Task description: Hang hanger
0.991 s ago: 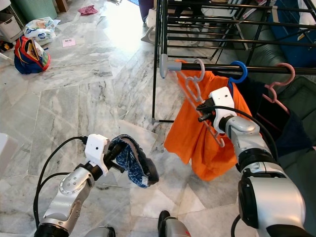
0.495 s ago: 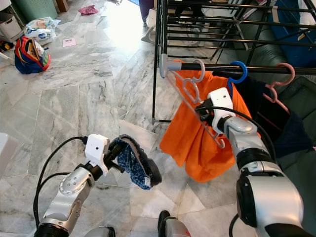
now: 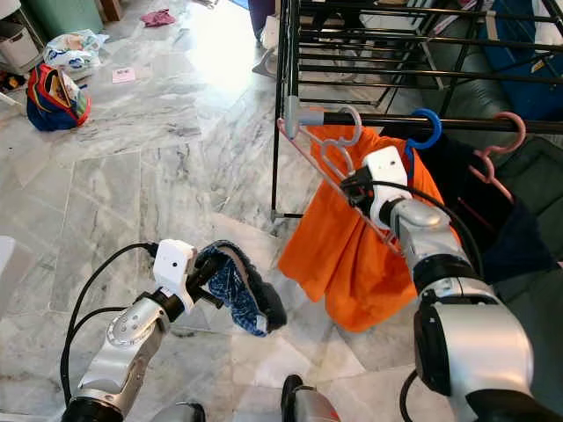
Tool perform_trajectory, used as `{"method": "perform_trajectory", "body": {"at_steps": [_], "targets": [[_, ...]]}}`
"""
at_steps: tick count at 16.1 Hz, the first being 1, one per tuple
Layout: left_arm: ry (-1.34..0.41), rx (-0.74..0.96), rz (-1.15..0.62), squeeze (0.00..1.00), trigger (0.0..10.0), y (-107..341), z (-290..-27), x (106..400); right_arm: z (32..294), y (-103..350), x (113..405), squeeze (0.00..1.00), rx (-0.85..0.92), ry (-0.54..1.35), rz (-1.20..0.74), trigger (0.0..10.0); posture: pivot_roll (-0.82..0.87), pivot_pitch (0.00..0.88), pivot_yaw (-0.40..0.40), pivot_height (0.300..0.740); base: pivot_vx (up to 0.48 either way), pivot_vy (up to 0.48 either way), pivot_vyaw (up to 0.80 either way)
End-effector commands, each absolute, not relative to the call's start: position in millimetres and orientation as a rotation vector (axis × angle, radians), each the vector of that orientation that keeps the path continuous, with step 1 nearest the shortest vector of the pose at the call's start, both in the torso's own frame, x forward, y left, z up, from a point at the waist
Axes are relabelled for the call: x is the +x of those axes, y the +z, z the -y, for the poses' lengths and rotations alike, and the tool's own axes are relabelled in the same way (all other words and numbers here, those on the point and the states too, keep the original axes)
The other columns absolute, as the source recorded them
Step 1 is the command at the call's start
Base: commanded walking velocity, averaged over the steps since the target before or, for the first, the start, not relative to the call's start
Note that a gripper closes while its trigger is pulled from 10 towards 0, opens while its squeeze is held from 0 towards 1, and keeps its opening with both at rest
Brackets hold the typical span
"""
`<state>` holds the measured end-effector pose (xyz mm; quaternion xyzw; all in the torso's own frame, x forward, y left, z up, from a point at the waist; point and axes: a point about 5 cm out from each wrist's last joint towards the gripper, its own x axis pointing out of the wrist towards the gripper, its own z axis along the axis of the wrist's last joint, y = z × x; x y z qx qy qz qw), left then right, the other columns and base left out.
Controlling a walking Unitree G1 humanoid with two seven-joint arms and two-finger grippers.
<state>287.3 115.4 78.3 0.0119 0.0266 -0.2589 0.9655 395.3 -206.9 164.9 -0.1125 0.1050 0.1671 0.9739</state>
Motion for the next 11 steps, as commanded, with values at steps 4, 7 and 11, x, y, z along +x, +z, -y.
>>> {"method": "perform_trajectory", "body": {"at_steps": [4,7,11], "targets": [[-0.520,0.044,-0.083,0.00,10.0,72.3,-116.7,284.7,207.9,159.2,394.1,0.00,-0.220,0.325,-0.243,0.0,0.12,0.207,-0.051,0.740,0.000,0.000,0.00],[-0.521,0.049,-0.082,0.00,10.0,72.8,-116.5,286.2,206.9,159.2,394.3,0.00,-0.220,0.324,-0.242,0.0,0.12,0.199,-0.049,0.740,0.000,0.000,0.00],[-0.521,0.061,-0.071,0.00,10.0,75.4,-115.9,288.1,211.2,165.2,395.6,0.00,-0.228,0.294,-0.206,0.0,0.14,0.195,-0.048,0.740,0.000,0.000,0.00]]}}
